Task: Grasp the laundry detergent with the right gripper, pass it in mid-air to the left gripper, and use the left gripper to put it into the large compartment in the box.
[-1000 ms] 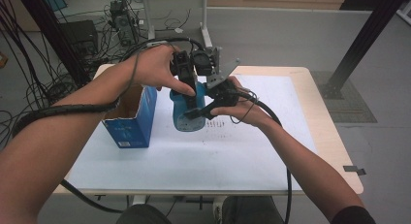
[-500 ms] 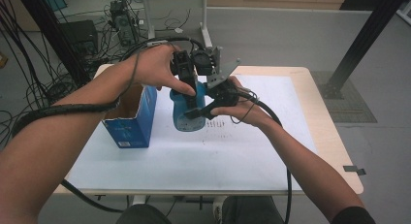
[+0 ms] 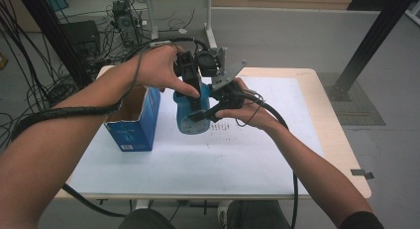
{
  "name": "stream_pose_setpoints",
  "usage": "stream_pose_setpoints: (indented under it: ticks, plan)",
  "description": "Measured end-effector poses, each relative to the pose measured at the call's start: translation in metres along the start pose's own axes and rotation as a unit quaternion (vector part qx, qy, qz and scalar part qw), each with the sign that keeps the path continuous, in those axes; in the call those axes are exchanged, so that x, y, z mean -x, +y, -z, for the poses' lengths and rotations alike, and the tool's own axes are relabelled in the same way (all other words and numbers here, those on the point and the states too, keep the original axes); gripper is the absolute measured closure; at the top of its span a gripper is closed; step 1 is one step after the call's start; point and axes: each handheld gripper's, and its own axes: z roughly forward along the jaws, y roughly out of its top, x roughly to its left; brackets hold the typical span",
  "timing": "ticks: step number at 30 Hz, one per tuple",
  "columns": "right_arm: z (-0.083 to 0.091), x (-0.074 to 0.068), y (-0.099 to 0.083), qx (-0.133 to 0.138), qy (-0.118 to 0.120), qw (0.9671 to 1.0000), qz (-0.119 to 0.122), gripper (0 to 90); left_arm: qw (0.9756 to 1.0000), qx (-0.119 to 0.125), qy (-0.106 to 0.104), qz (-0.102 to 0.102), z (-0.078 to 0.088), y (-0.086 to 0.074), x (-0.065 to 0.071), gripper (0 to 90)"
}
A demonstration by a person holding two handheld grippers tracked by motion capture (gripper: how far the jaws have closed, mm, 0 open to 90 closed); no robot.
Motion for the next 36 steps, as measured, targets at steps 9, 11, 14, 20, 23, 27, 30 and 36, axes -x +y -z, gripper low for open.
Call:
stream_pose_setpoints:
  ticks: [9,11,14,20,23,27,30,36]
  plan:
    - [0.0,-0.001,0.0,0.0,0.001,1.0,-0.003,41.5,1.0,-0.001,-0.001,0.001,0.0,-0.001,0.001,37.2]
    - [0.0,-0.001,0.0,0.0,0.001,1.0,-0.004,41.5,1.0,-0.001,0.0,0.001,0.0,-0.001,0.001,37.2]
    - [-0.001,-0.001,0.0,-0.001,0.001,1.0,-0.001,41.4,1.0,-0.002,0.0,0.001,-0.001,-0.001,0.002,37.2]
    - [-0.001,-0.001,0.0,0.002,0.002,1.0,-0.005,41.0,1.0,-0.001,-0.001,0.001,0.0,-0.001,0.001,37.1]
    - [-0.001,-0.002,0.0,0.001,0.001,0.9999,-0.015,37.8,1.0,0.0,-0.002,0.0,0.001,-0.001,0.003,37.2]
    - [0.001,-0.002,-0.002,0.001,-0.001,0.9997,-0.025,29.5,1.0,0.0,-0.007,0.001,0.0,-0.001,0.003,37.1]
    - [0.006,-0.002,-0.004,0.001,-0.007,0.9992,-0.04,20.9,1.0,-0.006,-0.005,0.004,-0.001,-0.003,0.003,37.1]
    - [0.019,-0.003,-0.01,-0.011,-0.035,0.9975,-0.06,2.7,0.9997,-0.015,0.002,0.017,-0.001,-0.007,0.001,37.1]
